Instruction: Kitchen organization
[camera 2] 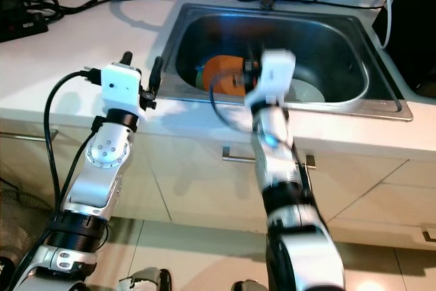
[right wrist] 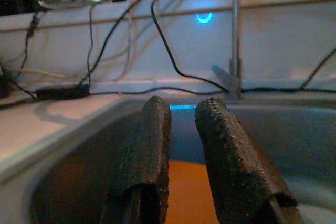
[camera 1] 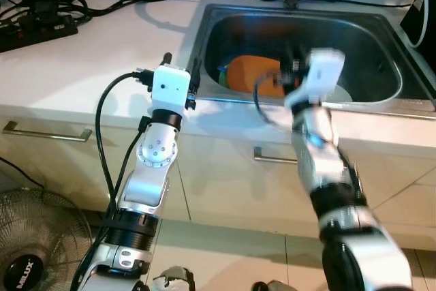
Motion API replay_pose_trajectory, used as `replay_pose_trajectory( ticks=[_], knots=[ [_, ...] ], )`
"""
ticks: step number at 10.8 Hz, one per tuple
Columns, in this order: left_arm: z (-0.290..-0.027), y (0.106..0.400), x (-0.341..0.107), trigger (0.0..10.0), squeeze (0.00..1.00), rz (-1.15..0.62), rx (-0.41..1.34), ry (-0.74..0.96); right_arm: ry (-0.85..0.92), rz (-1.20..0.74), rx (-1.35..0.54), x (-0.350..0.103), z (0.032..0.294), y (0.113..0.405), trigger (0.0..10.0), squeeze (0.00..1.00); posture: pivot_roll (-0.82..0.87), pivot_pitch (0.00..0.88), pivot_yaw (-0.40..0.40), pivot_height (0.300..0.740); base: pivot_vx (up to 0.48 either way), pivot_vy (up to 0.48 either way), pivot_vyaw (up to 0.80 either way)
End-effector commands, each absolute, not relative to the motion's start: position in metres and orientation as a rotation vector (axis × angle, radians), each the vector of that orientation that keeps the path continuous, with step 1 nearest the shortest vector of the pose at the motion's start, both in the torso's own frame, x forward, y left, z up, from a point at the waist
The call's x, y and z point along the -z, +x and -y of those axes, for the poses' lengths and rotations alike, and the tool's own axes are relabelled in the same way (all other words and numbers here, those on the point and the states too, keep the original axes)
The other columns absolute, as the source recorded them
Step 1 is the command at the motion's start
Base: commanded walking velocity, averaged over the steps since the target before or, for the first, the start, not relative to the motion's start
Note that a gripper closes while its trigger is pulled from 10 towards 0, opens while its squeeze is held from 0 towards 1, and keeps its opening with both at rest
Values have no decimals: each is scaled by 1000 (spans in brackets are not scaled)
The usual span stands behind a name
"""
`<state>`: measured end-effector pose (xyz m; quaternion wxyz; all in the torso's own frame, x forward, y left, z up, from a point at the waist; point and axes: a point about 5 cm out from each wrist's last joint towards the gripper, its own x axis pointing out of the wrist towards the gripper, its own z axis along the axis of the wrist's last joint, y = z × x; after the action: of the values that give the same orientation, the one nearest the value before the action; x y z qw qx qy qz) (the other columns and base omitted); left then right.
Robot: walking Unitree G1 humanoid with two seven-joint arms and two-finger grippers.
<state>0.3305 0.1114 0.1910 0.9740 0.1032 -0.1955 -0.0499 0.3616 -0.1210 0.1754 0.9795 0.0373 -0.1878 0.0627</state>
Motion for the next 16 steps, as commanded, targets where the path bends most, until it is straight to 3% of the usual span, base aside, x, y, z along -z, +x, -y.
replay_pose_trajectory(
  ticks=[1,12,16],
  knots=[
    [-111,329,-186,10000,0,390,93,208,67,397,-127,-180,121,360,10000,0,99,81,10,740,0,-401,0],
    [-104,330,-180,10000,0,413,131,215,67,398,-106,-176,127,355,10000,0,87,38,19,740,0,-402,-57],
    [-125,334,-166,10000,0,355,74,236,53,360,-76,-168,138,357,10000,0,86,61,14,740,0,-401,0]
  ],
)
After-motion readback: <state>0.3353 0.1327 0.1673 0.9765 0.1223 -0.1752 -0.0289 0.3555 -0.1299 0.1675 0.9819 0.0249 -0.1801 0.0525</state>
